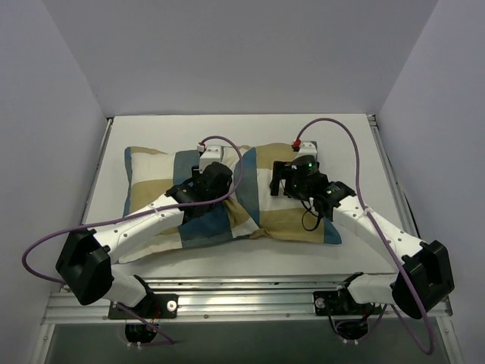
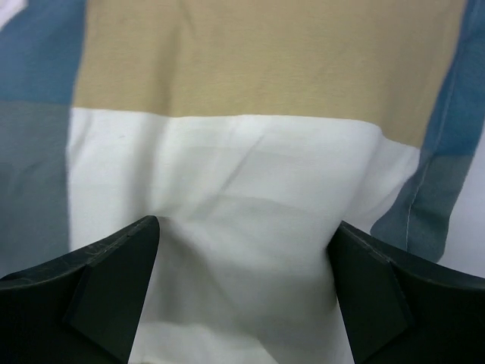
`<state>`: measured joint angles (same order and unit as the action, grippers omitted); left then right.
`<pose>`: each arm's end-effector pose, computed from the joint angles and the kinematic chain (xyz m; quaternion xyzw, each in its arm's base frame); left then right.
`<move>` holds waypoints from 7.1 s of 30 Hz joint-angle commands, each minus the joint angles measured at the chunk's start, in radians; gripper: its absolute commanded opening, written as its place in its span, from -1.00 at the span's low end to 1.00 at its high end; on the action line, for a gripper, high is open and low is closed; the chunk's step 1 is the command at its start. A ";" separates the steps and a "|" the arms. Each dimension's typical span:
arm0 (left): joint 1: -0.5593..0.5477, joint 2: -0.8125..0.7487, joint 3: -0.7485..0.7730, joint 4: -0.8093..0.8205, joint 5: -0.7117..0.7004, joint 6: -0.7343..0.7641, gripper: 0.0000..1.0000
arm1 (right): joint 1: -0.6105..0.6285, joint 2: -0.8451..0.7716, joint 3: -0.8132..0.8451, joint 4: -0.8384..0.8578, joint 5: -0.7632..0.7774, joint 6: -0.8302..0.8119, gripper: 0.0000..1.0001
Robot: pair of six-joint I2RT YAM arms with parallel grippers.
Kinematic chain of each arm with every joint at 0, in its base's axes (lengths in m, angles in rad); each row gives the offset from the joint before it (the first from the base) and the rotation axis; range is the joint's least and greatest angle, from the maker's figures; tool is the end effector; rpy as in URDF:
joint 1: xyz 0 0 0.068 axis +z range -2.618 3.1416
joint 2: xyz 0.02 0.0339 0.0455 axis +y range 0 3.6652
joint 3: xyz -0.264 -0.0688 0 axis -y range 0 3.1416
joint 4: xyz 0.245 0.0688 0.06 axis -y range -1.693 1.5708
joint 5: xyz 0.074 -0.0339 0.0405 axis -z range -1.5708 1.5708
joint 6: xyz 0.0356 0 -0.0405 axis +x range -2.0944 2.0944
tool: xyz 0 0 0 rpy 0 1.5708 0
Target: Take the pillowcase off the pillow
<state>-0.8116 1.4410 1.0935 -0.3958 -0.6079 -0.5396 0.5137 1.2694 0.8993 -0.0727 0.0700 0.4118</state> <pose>0.2299 -0.2128 0.2784 -0.0008 0.8819 -0.0261 0.4707 0.2544 0.1407 0.2860 -0.0243 0.8445 0.2120 0.4913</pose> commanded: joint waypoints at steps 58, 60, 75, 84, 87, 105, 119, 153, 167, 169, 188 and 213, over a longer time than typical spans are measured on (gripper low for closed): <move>0.233 -0.036 -0.374 0.218 0.287 -0.215 -0.23 | 0.122 0.131 0.006 -0.133 0.485 0.146 -0.49; 0.244 -0.042 -0.385 0.224 0.299 -0.224 -0.27 | 0.080 0.088 -0.046 -0.133 0.482 0.173 -0.49; 0.169 -0.249 -0.324 0.292 0.473 0.004 0.29 | -0.066 0.084 -0.223 0.324 -0.134 0.038 -1.00; -0.032 -0.236 -0.038 0.167 0.482 0.334 0.85 | -0.040 0.093 -0.129 0.350 -0.236 -0.059 -1.00; -0.058 -0.144 0.080 0.135 0.502 0.401 0.86 | -0.035 0.093 -0.096 0.346 -0.262 -0.073 -1.00; 0.022 0.289 0.382 -0.008 0.715 0.696 0.94 | -0.004 0.073 -0.036 0.307 -0.288 -0.102 -0.97; 0.132 0.291 0.342 0.009 0.910 0.653 0.94 | 0.002 0.068 -0.063 0.306 -0.271 -0.105 -0.93; 0.131 0.369 0.368 0.015 0.861 0.590 0.94 | 0.011 0.073 -0.085 0.327 -0.286 -0.080 -0.79; 0.083 0.417 0.269 0.072 0.809 0.465 -0.33 | 0.023 0.084 -0.100 0.257 -0.141 -0.021 -0.57; 0.084 0.407 0.270 0.078 0.807 0.449 -0.92 | 0.031 0.081 -0.105 0.241 -0.110 -0.001 -0.50; 0.126 0.314 0.353 -0.017 0.620 0.262 -0.95 | 0.096 0.027 -0.158 -0.050 0.211 0.150 -0.36; 0.445 -0.270 -0.003 -0.077 0.769 0.109 -0.95 | -0.402 -0.081 -0.365 0.146 -0.159 0.219 -1.00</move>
<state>-0.5056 1.2995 1.0878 -0.3904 0.3447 -0.4332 0.2646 1.1713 0.6041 0.2008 -0.4023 0.6914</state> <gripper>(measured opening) 0.053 0.015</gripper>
